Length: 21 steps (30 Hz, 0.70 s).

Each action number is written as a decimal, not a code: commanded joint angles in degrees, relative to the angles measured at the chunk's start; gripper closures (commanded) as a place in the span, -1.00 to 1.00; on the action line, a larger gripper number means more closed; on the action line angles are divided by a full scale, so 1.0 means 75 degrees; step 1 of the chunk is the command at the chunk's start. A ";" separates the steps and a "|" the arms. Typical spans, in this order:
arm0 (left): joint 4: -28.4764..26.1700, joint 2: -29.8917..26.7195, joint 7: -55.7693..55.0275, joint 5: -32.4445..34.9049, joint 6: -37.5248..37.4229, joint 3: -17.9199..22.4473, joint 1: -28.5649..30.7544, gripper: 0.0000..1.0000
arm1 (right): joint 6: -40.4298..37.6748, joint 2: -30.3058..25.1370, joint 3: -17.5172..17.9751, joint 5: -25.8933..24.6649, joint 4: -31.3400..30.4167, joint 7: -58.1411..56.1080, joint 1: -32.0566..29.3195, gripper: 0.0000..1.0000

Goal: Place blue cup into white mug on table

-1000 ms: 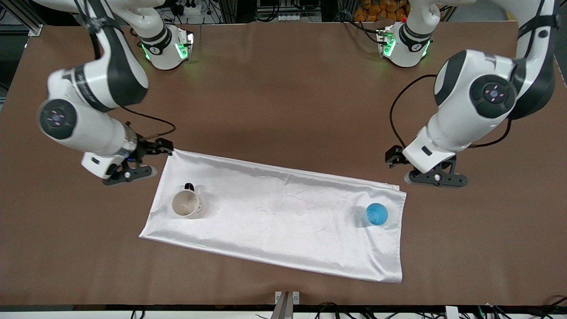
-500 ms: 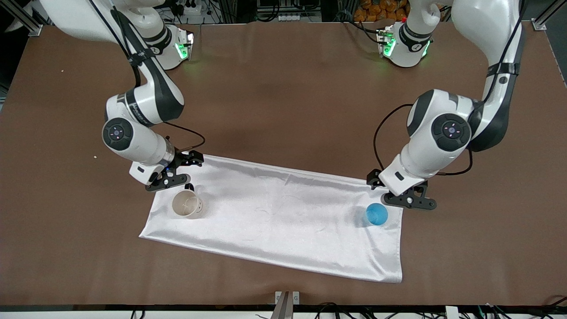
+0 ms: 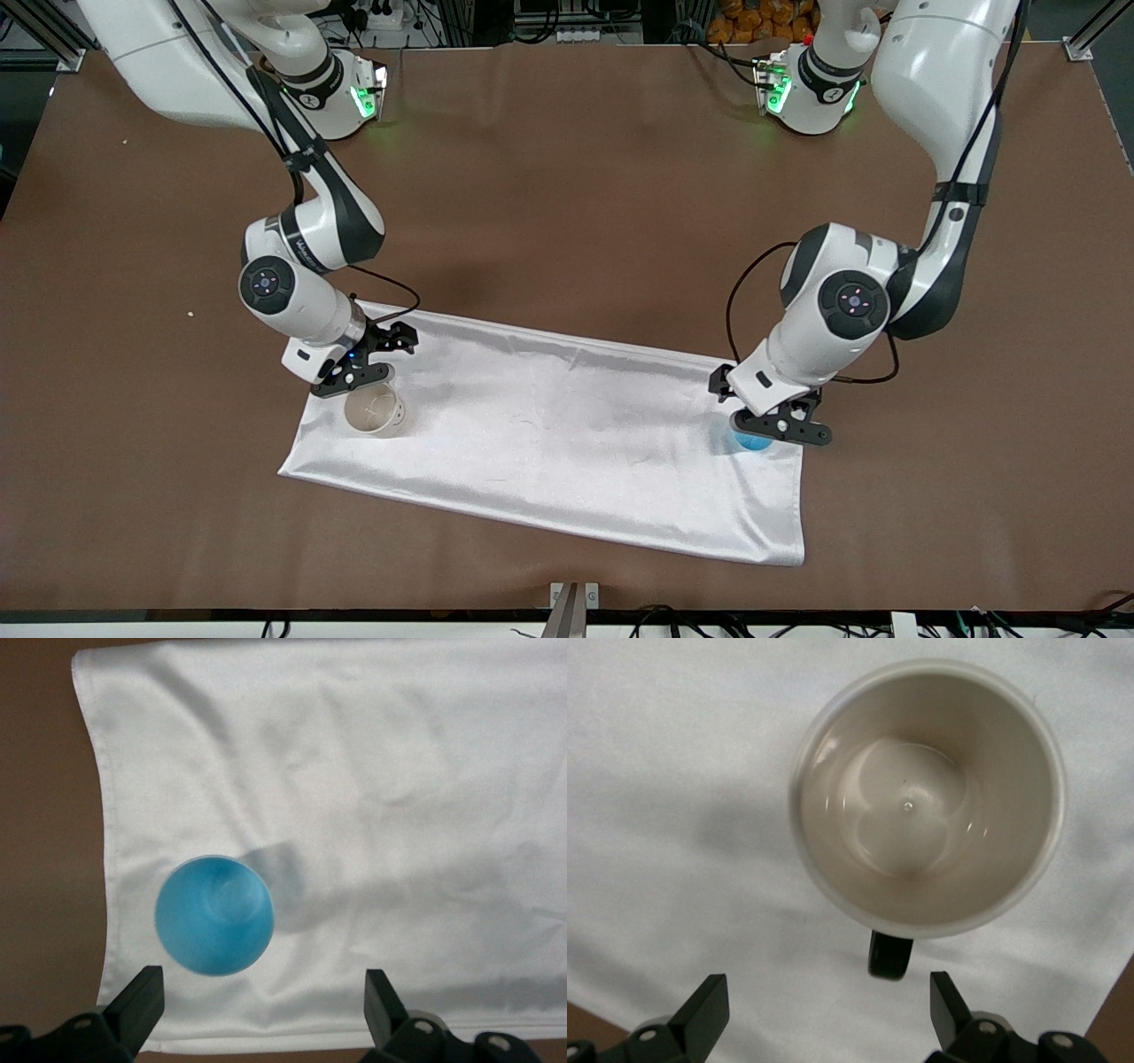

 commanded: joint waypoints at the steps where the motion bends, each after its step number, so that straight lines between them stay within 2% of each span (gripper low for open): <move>1: 0.0457 0.0568 0.0081 0.0195 0.0344 0.0086 -0.0110 -1.00 | 0.0195 0.0218 -0.0102 -0.0345 0.0191 0.0091 0.0031 -1.00; 21: 0.0421 0.1283 0.0164 0.0477 0.1012 0.0074 -0.0145 -1.00 | 0.0265 0.0816 -0.0453 -0.0475 0.1046 0.0080 0.0195 -1.00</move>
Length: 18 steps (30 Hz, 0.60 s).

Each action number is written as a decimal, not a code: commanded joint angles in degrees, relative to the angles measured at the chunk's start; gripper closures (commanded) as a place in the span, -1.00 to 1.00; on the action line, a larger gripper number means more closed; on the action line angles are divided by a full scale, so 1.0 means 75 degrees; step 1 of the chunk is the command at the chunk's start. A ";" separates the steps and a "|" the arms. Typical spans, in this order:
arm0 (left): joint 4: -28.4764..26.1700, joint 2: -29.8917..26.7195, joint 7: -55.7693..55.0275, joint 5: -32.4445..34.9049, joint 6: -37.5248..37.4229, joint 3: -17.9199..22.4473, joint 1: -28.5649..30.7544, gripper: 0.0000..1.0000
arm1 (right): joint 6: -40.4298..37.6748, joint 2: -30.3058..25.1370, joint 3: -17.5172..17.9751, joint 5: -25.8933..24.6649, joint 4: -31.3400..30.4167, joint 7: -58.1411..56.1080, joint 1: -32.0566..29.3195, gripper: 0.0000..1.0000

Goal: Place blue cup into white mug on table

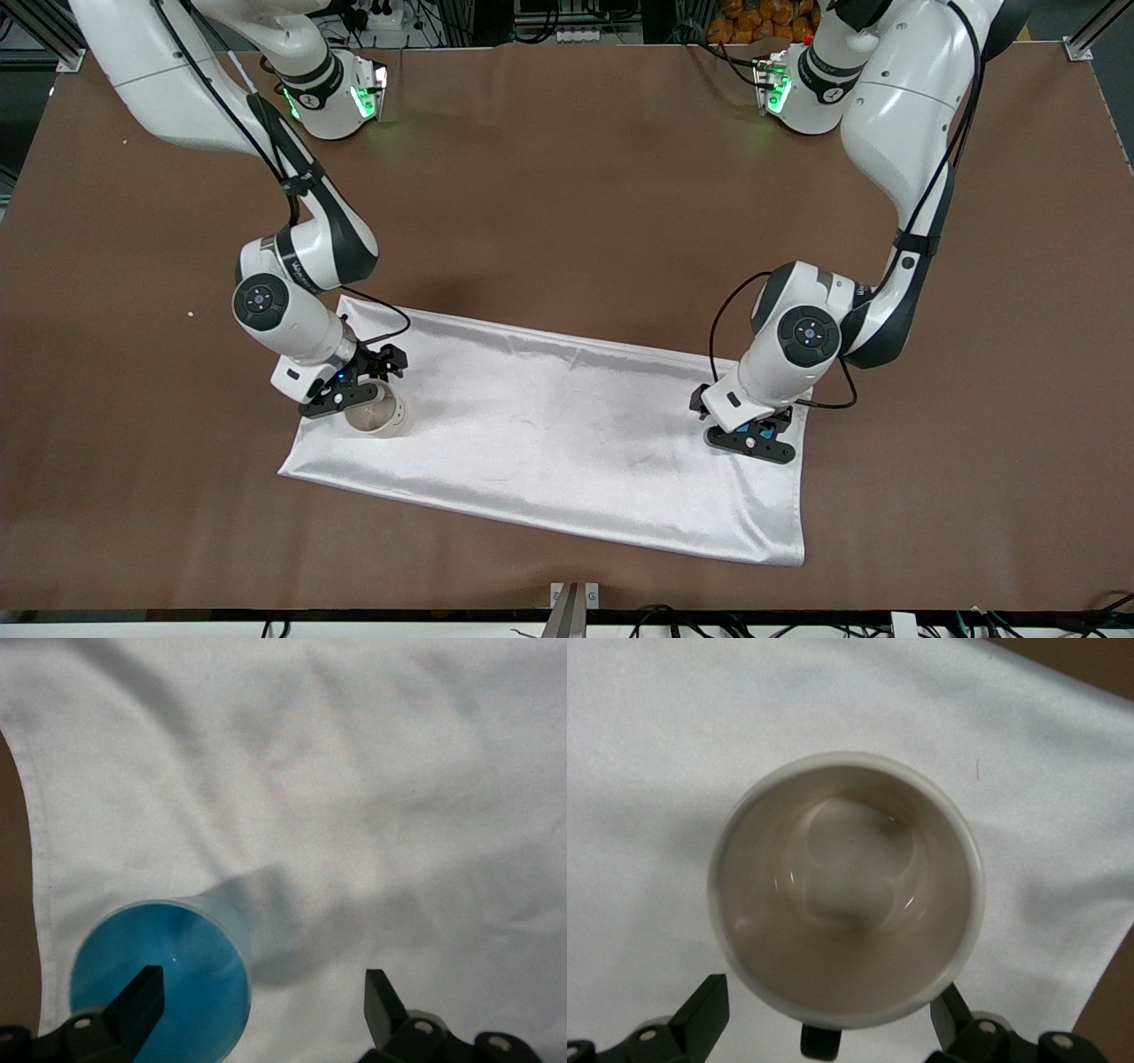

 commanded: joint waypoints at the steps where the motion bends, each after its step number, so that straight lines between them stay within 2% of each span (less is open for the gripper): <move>1: 0.0205 0.0251 0.0070 0.0160 0.0087 0.0064 -0.0054 -1.00 | 0.0116 0.0369 -0.0153 -0.0129 0.0457 0.0080 0.0126 -1.00; 5: 0.0194 0.0251 0.0070 0.0160 0.0099 0.0064 -0.0065 -0.99 | 0.0303 0.0487 -0.0212 -0.0129 0.0481 0.0091 0.0173 -1.00; 6: 0.0194 0.0251 0.0082 0.0160 0.0099 0.0064 -0.0065 -0.82 | 0.0385 0.0522 -0.0247 -0.0129 0.0481 0.0092 0.0185 -1.00; 8: 0.0182 0.0251 0.0082 0.0171 0.0099 0.0064 -0.0054 -0.30 | 0.0503 0.0569 -0.0282 -0.0118 0.0481 0.0092 0.0185 -1.00; 9: 0.0170 0.0251 0.0082 0.0183 0.0099 0.0064 -0.0054 -0.02 | 0.0526 0.0580 -0.0282 -0.0118 0.0481 0.0092 0.0196 -0.90; 11: 0.0170 0.0216 0.0082 0.0206 0.0099 0.0064 -0.0054 0.42 | 0.0550 0.0581 -0.0294 -0.0118 0.0481 0.0080 0.0208 -0.41; 13: 0.0170 0.0216 0.0082 0.0230 0.0099 0.0076 -0.0054 0.70 | 0.0550 0.0581 -0.0294 -0.0118 0.0492 0.0080 0.0208 0.08; 15: 0.0170 0.0204 0.0082 0.0230 0.0099 0.0076 -0.0054 0.94 | 0.0550 0.0581 -0.0294 -0.0118 0.0493 0.0080 0.0220 0.45; 18: 0.0159 0.0204 0.0070 0.0230 0.0099 0.0076 -0.0054 1.00 | 0.0550 0.0581 -0.0294 -0.0129 0.0493 0.0080 0.0232 0.86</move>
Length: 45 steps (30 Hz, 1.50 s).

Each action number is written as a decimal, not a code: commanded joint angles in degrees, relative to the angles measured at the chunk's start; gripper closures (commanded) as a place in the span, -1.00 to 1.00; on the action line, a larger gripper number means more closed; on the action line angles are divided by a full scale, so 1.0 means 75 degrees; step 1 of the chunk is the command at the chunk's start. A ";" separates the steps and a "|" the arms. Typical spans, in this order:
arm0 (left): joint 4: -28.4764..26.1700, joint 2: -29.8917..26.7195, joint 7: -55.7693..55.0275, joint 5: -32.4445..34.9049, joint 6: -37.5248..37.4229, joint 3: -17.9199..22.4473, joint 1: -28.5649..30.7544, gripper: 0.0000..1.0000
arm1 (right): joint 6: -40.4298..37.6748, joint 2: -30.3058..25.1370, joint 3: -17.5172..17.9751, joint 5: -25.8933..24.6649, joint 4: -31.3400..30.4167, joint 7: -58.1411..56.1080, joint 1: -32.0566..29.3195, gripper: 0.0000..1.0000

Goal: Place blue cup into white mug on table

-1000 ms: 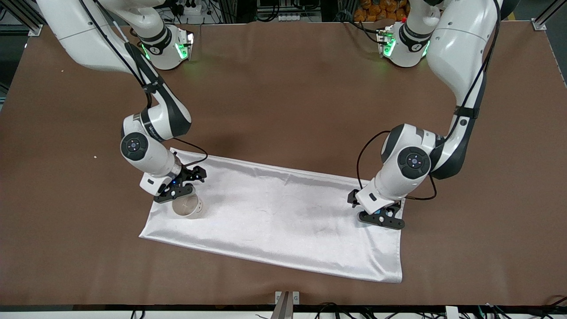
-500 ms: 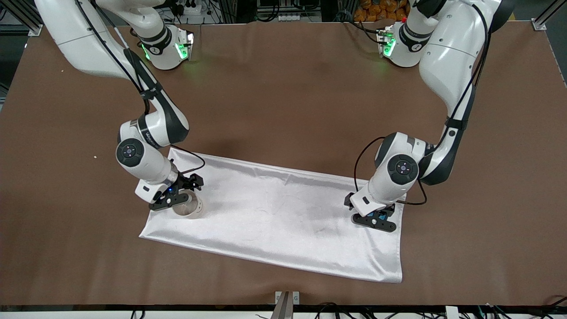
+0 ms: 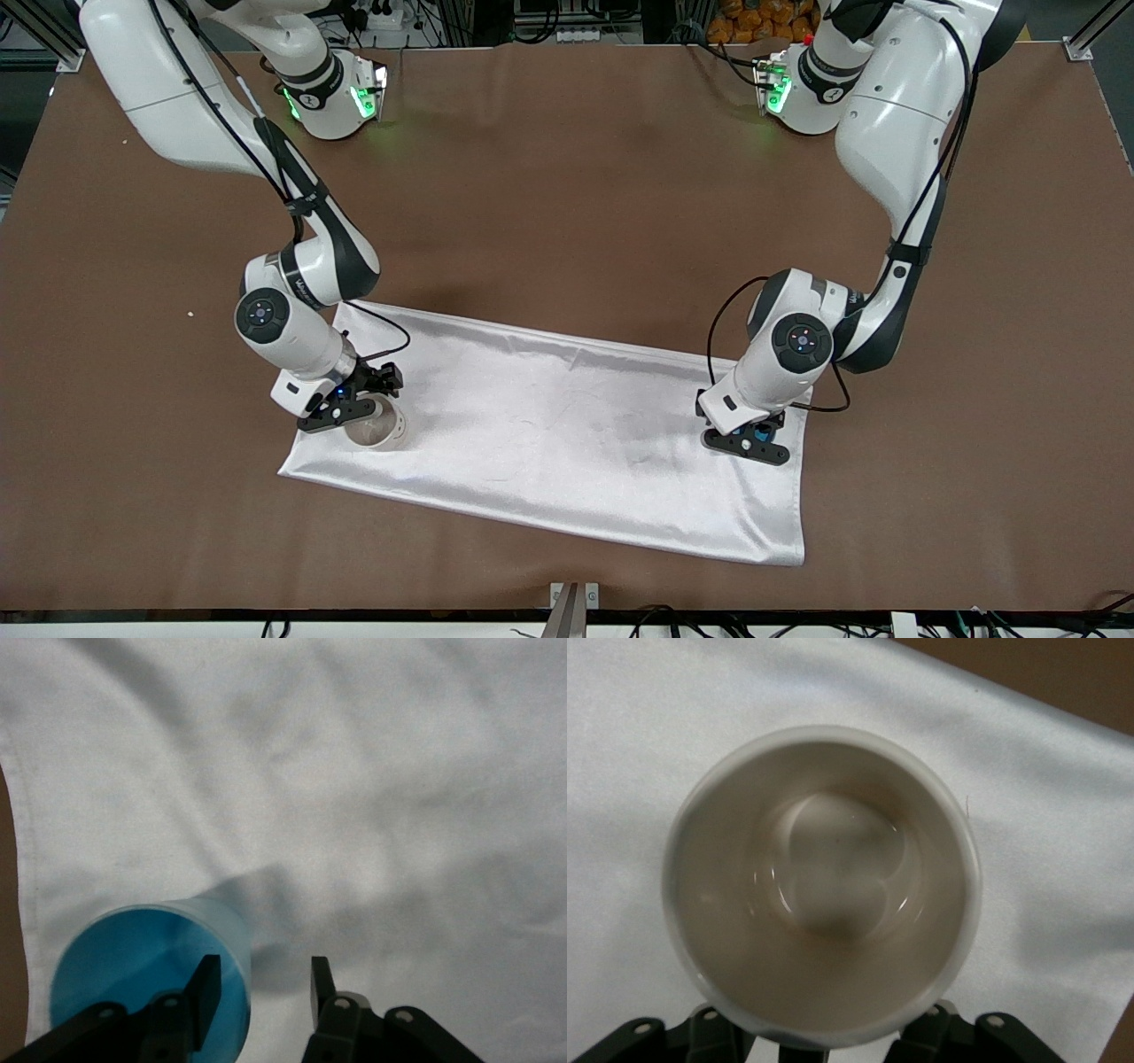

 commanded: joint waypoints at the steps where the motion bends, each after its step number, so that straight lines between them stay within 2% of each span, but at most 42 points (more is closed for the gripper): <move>1: 0.0119 0.0036 0.0062 0.0190 0.0031 0.0063 -0.0053 1.00 | 0.0031 0.0106 -0.0066 -0.0128 0.0175 0.0080 0.0100 0.97; 21: 0.0096 -0.0105 0.0050 0.0190 0.0019 0.0063 0.0017 1.00 | -0.0110 -0.0081 -0.0020 -0.0011 0.0234 0.0244 0.0217 1.00; 32: 0.0002 -0.0304 -0.0044 0.0202 -0.0039 0.0087 -0.0042 1.00 | -0.2066 -0.1112 0.0917 -0.0011 0.0234 0.1860 0.0486 1.00; 45: -0.0478 -0.1077 -0.0067 0.0237 -0.0203 0.0087 0.0064 1.00 | -0.2336 -0.1265 0.1655 -0.0035 0.0210 0.3875 0.0931 1.00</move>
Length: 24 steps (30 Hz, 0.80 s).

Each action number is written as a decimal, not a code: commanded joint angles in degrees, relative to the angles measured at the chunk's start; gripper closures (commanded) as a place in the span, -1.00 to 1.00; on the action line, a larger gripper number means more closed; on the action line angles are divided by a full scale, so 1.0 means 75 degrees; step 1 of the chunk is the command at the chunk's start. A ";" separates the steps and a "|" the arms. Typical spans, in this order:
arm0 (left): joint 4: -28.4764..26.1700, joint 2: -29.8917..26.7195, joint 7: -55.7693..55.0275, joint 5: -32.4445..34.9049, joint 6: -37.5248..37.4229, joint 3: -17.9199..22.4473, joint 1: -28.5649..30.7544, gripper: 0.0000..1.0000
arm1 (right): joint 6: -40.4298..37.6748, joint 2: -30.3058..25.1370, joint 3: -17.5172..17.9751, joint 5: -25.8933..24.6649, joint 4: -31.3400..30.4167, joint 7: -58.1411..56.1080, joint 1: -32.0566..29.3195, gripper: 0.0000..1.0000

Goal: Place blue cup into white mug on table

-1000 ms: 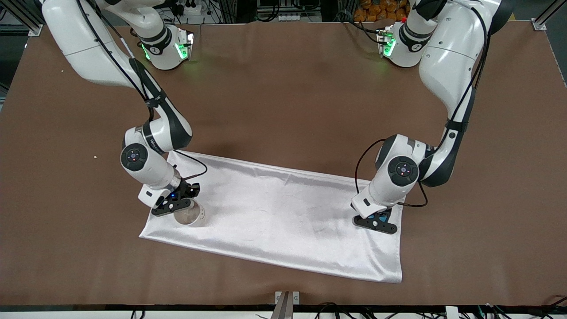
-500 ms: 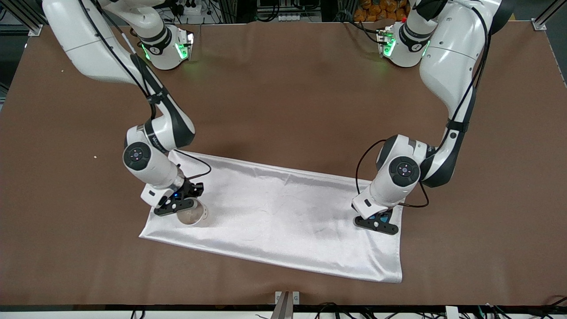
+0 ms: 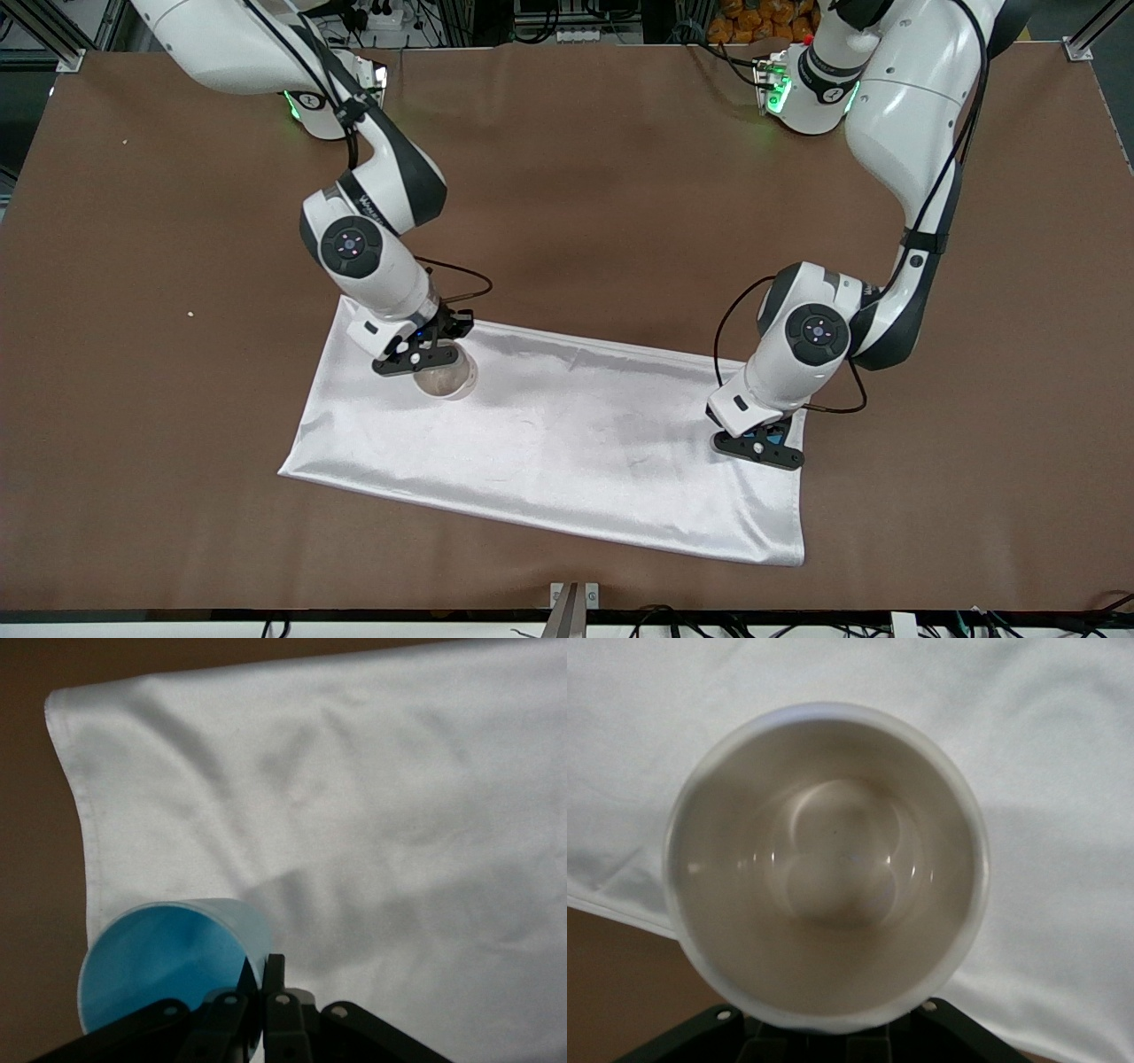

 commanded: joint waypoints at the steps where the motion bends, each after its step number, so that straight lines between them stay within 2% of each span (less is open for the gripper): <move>1: -0.0606 -0.0683 -0.0070 0.0182 -0.0099 0.0024 0.0041 1.00 | -0.0085 -0.0159 0.0366 -0.0058 -0.0163 0.1019 0.0115 1.00; 8: -0.0992 -0.1175 -0.0293 0.0194 -0.0111 0.0035 0.0041 1.00 | -0.0097 -0.0147 0.0753 -0.0117 -0.0175 0.2542 0.0747 1.00; 15: -0.1238 -0.1690 -0.0340 0.0194 -0.0521 0.0035 0.0052 1.00 | -0.0085 -0.0100 0.0835 -0.0714 -0.0198 0.4125 0.1614 1.00; 24: -0.2058 -0.2487 -0.0984 0.0194 -0.0580 0.0012 -0.0053 1.00 | -0.0073 -0.0147 0.0882 -0.1218 -0.0596 0.5391 0.2283 1.00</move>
